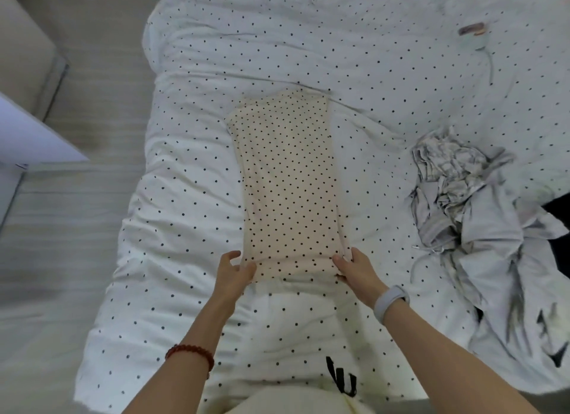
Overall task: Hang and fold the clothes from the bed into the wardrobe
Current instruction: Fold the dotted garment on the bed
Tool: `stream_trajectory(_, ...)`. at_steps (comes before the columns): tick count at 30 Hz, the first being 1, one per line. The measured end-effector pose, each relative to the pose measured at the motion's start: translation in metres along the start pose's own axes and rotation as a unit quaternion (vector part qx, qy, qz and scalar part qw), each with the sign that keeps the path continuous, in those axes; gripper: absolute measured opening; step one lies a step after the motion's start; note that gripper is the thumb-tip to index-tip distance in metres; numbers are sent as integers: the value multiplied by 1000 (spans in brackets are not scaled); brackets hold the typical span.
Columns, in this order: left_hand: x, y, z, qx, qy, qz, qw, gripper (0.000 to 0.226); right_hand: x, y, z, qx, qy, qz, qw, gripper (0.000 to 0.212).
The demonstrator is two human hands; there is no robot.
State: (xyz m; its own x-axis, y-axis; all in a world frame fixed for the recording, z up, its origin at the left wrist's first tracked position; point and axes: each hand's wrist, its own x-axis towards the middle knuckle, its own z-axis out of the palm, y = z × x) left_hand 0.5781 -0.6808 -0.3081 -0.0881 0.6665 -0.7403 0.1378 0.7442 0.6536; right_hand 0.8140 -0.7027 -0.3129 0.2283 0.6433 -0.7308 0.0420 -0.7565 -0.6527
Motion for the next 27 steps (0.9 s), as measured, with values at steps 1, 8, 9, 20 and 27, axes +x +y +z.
stream_trajectory(1,-5,-6,-5,18,-7,-10,1000,50,-7,7,-2,-45,-2,-2,999,15)
stream_trajectory(8,-59,-51,-25,-1,-73,-146,987,52,-71,58,-13,-71,-75,93,990,23)
stream_trajectory(9,-60,-45,-25,-20,-70,-136,988,50,-73,54,-14,-51,-71,87,992,22)
stream_trajectory(20,-5,123,-18,-223,-55,-28,973,6,-20,-128,-3,277,-29,25,960,21)
stream_trajectory(27,68,212,-3,-276,-17,3,961,9,51,-223,17,313,6,3,950,8)
